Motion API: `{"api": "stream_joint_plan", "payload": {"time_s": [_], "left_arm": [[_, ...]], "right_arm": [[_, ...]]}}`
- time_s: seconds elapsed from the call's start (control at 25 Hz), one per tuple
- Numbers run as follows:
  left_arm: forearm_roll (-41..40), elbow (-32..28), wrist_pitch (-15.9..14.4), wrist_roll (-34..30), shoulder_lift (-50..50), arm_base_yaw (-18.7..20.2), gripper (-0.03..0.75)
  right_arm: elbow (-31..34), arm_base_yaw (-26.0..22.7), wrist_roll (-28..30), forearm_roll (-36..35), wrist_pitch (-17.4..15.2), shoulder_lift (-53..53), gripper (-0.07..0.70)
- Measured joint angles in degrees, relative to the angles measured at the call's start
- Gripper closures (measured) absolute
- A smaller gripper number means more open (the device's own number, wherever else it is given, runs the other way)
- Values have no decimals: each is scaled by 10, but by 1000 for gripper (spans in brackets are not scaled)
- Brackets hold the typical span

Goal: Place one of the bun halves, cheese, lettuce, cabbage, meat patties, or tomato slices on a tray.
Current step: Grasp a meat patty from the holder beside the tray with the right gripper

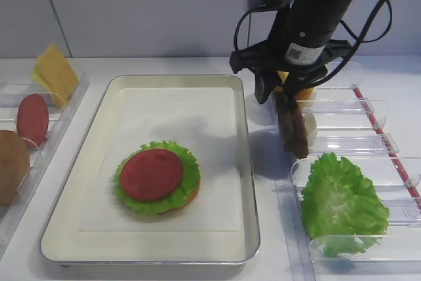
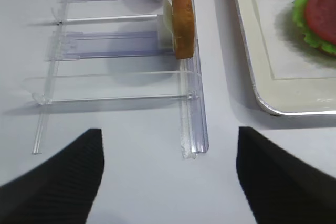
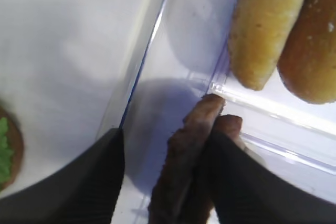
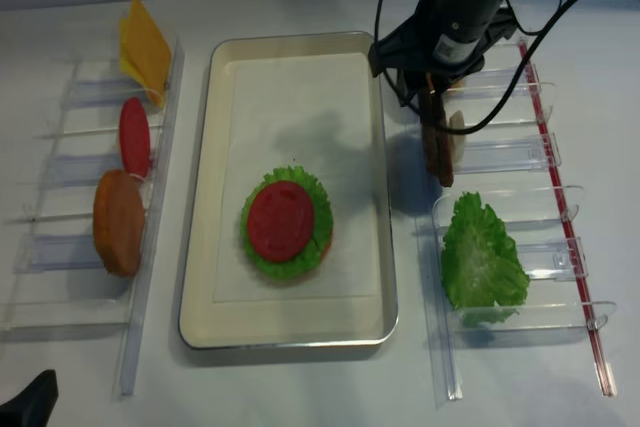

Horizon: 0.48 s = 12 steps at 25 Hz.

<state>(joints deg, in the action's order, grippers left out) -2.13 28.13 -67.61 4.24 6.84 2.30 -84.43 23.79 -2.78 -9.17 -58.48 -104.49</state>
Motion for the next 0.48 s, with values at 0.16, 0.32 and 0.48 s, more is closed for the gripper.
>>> {"api": "stream_joint_plan", "payload": {"time_s": [0.16,0.32,0.48], "left_arm": [[0,0,0,0,0,0,206],[0,0,0,0,0,0,206],[0,0,0,0,0,0,206]], "right_arm": [[0,17,-27,44,2,-1,254],[-1,18,-34,61,2,-1,254],[-1,18,-38,66,2,-2,294]]}}
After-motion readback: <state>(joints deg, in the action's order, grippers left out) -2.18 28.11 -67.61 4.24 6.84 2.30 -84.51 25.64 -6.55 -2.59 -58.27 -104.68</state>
